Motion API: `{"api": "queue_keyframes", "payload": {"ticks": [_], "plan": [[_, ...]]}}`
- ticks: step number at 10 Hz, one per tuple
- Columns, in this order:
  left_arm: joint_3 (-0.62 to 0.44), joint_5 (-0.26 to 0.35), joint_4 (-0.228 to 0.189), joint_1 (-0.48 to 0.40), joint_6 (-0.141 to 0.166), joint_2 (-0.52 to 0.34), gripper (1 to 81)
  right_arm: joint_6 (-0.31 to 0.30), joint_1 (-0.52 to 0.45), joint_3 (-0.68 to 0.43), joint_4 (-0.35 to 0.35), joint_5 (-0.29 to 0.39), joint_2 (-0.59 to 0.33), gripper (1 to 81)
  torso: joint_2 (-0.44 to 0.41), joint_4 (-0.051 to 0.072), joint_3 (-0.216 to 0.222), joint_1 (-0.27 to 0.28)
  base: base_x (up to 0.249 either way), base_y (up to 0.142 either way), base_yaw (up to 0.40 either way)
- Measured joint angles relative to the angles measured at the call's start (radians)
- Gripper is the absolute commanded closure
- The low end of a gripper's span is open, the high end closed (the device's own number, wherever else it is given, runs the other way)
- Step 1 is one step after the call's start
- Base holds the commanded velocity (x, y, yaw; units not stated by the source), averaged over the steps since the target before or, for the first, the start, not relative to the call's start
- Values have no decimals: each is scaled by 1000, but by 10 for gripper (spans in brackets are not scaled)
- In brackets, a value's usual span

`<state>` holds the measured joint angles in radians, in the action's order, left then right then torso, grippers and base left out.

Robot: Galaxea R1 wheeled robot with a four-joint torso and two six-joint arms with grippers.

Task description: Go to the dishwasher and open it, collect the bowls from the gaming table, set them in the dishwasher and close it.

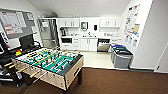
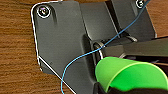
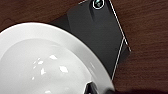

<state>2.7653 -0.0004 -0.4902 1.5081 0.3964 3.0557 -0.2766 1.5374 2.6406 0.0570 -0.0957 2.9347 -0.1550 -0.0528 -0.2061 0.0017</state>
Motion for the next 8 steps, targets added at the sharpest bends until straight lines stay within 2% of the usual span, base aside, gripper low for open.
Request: {"api": "queue_keyframes", "payload": {"ticks": [8], "plan": [[-3,-1,0,0,0,0,811,0,-6,6,1,0,-4,811,0,0,0,0,140,-76,0]]}}
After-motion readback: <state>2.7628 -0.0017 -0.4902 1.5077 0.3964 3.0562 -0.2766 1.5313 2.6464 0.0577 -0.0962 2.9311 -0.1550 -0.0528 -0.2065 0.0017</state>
